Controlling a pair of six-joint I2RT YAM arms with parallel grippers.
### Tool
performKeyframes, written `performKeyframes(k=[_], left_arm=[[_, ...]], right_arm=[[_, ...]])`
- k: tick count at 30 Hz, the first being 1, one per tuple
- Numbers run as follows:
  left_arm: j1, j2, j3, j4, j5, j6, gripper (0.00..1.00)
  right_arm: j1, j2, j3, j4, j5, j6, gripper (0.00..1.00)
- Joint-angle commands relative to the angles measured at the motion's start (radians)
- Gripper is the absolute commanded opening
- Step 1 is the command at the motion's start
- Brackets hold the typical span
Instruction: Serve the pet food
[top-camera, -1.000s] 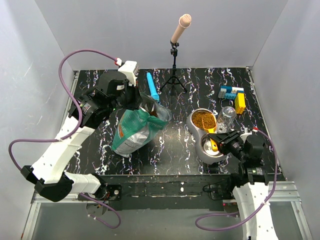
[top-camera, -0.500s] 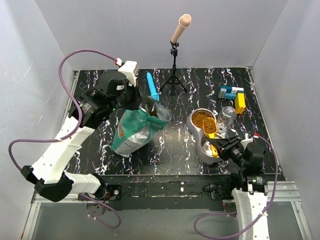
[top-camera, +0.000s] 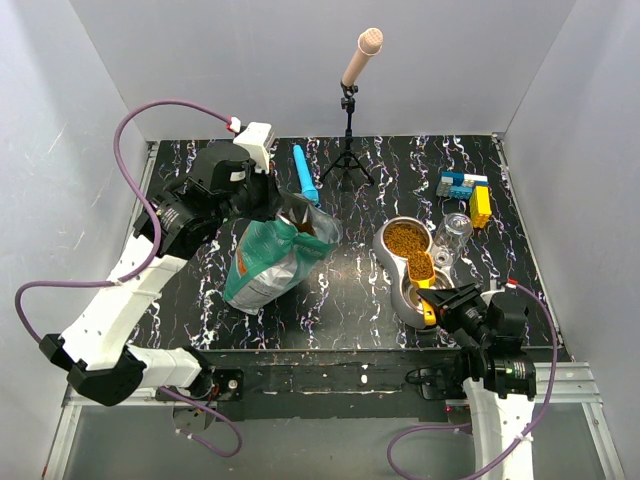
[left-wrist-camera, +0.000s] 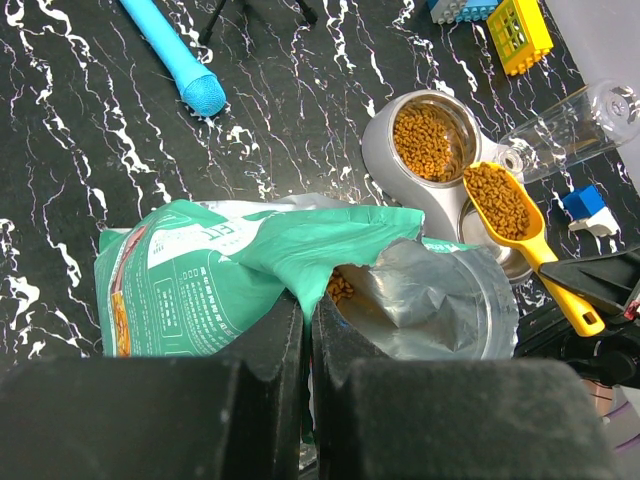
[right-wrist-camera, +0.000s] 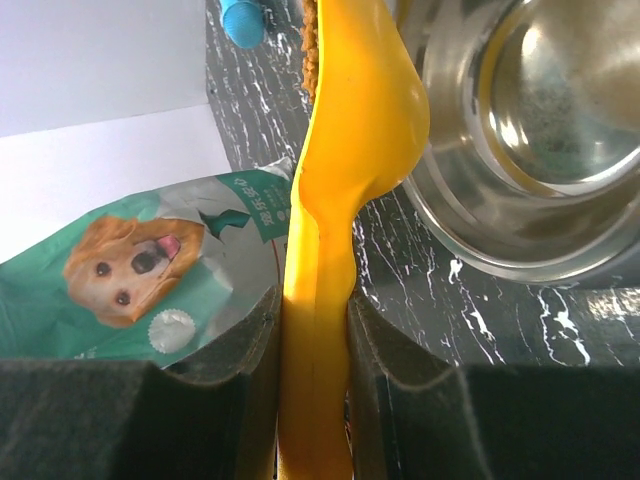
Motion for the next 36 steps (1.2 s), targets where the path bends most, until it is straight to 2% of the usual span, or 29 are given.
performKeyframes(k=[1,23,36], left_arm=[[0.002,-0.082,0.022,0.111,0.017,0.000,0.00],[0.000,-0.082,-0.012,0.134,0.046,-0.005,0.00],[0.000,-0.094,-0.032,0.140,0.060,-0.015,0.00]], right_arm=[[-0.003,-0.013,0.047,-0.031,0.024,0.010,0.01],[-0.003,-0.175,0.128,-0.284,0.056,0.024,0.01],[-0.001,-0.171,0.194,-0.430,0.065,-0.001,0.01]])
